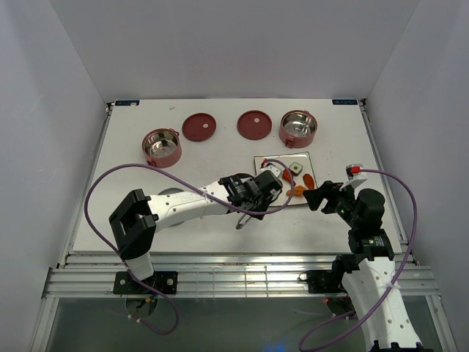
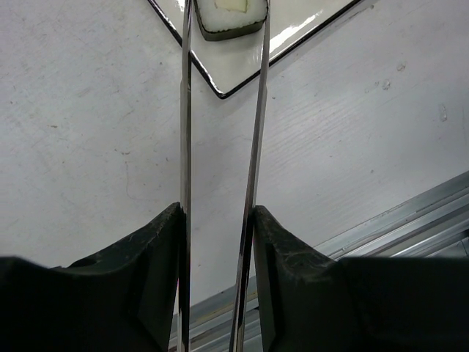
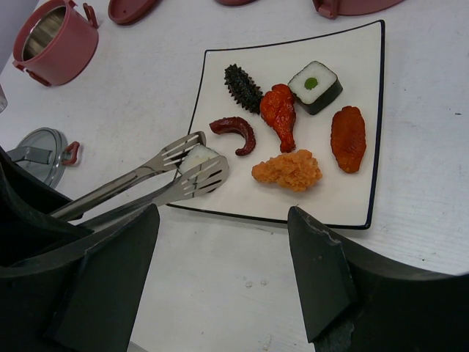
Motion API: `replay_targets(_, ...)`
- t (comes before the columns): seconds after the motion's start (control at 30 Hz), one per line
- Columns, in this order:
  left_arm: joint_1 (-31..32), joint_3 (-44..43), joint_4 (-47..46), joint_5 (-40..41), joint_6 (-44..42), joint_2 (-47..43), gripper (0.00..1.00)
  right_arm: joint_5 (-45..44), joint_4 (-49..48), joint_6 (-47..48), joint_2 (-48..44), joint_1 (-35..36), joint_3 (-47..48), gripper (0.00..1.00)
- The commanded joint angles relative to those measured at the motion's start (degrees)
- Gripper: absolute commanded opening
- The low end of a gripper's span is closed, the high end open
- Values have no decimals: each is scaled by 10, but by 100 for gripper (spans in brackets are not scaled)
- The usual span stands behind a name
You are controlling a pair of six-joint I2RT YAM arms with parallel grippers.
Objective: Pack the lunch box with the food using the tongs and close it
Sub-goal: Pick up the fake food from the plate, then place the fake food in the packing box.
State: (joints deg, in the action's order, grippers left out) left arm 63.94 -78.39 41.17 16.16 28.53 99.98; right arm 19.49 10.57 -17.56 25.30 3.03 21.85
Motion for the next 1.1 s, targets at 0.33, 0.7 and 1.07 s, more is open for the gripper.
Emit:
replay_targets(0.33,1,-84,73,118,6,-53,34,1,-10,3,-10,0,4,77)
replay_targets(0.7,-215,-213,47,150,-66,2,28,6,-14,2,-10,0,0,77)
replay_targets(1.07,-441,-86,-66,83,-32,-79,30,25,-33,3,-5,0,-10,77)
